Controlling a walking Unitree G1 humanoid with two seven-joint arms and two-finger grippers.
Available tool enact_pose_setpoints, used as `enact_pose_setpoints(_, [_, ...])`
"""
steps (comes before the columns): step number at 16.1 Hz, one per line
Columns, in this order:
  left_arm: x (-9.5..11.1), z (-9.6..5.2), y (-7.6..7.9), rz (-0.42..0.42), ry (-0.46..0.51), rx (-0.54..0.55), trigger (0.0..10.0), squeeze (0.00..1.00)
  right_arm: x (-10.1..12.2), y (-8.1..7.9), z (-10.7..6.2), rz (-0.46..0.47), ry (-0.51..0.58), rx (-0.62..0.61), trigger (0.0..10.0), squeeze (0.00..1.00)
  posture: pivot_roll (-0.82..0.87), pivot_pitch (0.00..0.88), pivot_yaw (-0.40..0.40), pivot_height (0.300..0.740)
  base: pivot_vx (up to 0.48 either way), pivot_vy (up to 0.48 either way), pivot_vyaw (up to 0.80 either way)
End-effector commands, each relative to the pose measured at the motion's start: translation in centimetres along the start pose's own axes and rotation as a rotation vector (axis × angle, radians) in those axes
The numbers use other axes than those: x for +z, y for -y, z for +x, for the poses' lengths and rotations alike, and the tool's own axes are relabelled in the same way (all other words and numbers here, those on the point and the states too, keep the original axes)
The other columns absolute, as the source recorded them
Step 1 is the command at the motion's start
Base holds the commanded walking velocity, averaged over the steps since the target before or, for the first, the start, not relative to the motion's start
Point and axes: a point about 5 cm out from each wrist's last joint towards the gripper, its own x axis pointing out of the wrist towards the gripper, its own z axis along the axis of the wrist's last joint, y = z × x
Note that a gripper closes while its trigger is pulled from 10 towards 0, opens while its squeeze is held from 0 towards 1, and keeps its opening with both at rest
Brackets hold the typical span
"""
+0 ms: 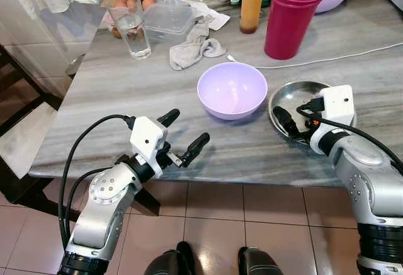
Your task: Setting the table
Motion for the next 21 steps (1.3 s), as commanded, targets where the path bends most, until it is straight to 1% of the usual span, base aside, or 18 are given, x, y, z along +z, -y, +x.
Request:
enact_pose_setpoints(1, [-0.2,-0.2,-0.1,0.005,-0.018,0.001,10.0,0.00,-0.3,-0.5,0.2,0.027,-0.023,0.032,10.0,0.00,-0.31,0.219,0.095,0.740,0.000,0.000,0.00])
enact_pose_setpoints(5, [-0.3,-0.1,-0.1,0.012,-0.028,-0.002,10.0,0.00,-0.1,-0.9,0.4,0.056,-0.016,0.052,10.0,0.00,-0.31,0.223,0.099,0.740,0.000,0.000,0.00])
enact_pose_setpoints(8, [-0.3,-0.1,-0.1,0.018,-0.034,0.004,10.0,0.00,0.1,-1.3,0.8,0.075,-0.009,0.070,10.0,0.00,-0.31,0.222,0.099,0.740,0.000,0.000,0.00])
enact_pose_setpoints(11, [-0.4,-0.1,-0.1,0.020,-0.039,0.007,10.0,0.00,0.5,-2.0,1.4,0.077,0.005,0.096,10.0,0.00,-0.31,0.222,0.096,0.740,0.000,0.000,0.00])
enact_pose_setpoints(14, [-0.4,0.0,0.0,0.019,-0.039,0.007,10.0,0.00,0.6,-2.2,1.3,0.074,0.010,0.105,10.0,0.00,-0.31,0.223,0.094,0.740,0.000,0.000,0.00])
enact_pose_setpoints(16, [-0.4,0.0,0.1,0.017,-0.036,0.009,10.0,0.00,0.8,-2.1,0.9,0.048,0.029,0.103,10.0,0.00,-0.31,0.224,0.092,0.740,0.000,0.000,0.00])
enact_pose_setpoints(17, [-0.2,0.1,-0.1,0.014,-0.018,0.033,10.0,0.00,1.9,-1.7,-0.3,0.026,0.124,0.080,10.0,0.00,-0.31,0.225,0.090,0.740,0.000,0.000,0.00])
enact_pose_setpoints(18, [-0.1,0.0,-0.1,0.015,-0.013,0.039,10.0,0.00,2.1,-1.6,-0.6,0.027,0.142,0.074,10.0,0.00,-0.31,0.225,0.091,0.740,0.000,0.000,0.00])
enact_pose_setpoints(19, [0.1,0.0,-0.4,0.011,0.003,0.067,10.0,0.00,2.7,-1.4,-1.5,0.021,0.196,0.049,10.0,0.00,-0.31,0.225,0.091,0.740,0.000,0.000,0.00])
enact_pose_setpoints(21, [0.4,0.3,-0.6,0.002,0.024,0.105,10.0,0.00,3.0,-1.3,-2.6,-0.045,0.251,0.001,10.0,0.00,-0.32,0.218,0.093,0.740,0.000,0.000,0.00])
